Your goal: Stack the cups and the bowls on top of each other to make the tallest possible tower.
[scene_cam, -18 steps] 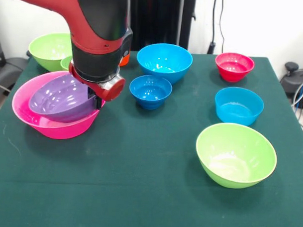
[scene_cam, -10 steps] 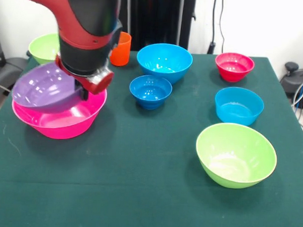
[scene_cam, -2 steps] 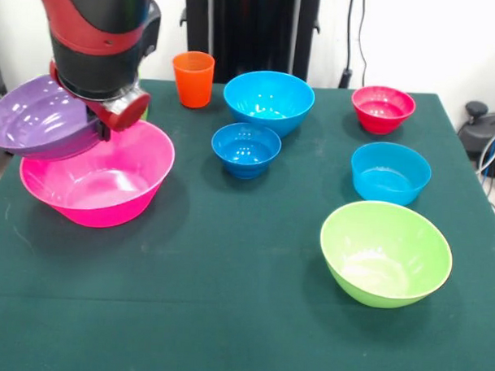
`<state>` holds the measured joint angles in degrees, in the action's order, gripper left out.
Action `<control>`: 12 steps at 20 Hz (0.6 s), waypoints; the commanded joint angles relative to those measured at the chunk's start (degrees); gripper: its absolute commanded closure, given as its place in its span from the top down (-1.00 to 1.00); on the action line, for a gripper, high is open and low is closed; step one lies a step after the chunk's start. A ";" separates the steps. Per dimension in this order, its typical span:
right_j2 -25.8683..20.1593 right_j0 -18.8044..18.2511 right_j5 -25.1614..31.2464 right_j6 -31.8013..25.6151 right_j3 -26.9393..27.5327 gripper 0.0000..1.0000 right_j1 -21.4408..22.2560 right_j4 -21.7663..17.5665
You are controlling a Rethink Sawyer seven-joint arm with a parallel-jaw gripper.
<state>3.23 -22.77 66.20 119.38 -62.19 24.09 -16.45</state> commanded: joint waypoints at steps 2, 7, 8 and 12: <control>-5.86 -0.10 3.09 -15.68 0.44 -1.00 -0.18 -3.87; -6.19 0.13 2.09 -14.28 0.31 -1.00 -0.68 -3.39; -6.23 0.15 2.01 -14.03 0.22 -1.00 -0.65 -3.27; -6.46 0.54 1.42 -12.29 -0.57 -1.00 -0.59 -2.53</control>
<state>2.88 -23.10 66.21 119.02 -61.94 24.44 -16.57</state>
